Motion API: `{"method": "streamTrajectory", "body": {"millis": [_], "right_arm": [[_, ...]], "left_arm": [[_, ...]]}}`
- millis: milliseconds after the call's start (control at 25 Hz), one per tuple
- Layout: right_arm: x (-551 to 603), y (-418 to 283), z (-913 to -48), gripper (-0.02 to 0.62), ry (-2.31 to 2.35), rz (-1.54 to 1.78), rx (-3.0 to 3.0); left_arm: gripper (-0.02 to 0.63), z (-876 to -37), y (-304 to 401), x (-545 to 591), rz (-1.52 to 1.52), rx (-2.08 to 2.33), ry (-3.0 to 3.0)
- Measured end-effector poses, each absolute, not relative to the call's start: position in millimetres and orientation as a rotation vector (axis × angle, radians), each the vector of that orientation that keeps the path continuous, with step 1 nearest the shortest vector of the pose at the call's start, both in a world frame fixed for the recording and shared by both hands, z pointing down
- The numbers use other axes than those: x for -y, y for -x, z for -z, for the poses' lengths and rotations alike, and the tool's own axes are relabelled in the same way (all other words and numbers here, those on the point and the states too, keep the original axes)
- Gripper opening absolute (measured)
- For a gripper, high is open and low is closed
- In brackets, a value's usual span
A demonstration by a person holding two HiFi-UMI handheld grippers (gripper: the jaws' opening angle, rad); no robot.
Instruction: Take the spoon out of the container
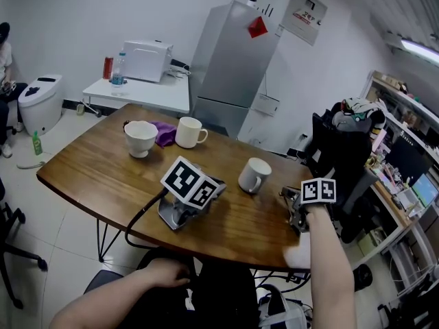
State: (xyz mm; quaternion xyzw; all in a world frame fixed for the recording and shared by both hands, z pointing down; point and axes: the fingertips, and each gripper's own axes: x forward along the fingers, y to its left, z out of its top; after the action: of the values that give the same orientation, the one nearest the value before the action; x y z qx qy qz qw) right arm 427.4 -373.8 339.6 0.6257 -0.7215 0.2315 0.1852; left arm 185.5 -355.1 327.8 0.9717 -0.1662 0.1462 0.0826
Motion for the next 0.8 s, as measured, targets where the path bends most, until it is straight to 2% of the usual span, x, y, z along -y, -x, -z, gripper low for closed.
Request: {"method": "streamTrajectory", "body": {"millis": [560,800], "right_arm": [[374.6,-433.5,-337.3,0.072,-1.713,-0.527,1.922],[367.8,-428.1,-317.6,0.047,-1.748,-0.458,1.994]], "left_arm": [[0.011,-328.0,-184.8,355.5,-0.438,0.495,-2.902],[0.011,-328.1,-184.3,355.1,-0.438,0.494,-2.903]]}}
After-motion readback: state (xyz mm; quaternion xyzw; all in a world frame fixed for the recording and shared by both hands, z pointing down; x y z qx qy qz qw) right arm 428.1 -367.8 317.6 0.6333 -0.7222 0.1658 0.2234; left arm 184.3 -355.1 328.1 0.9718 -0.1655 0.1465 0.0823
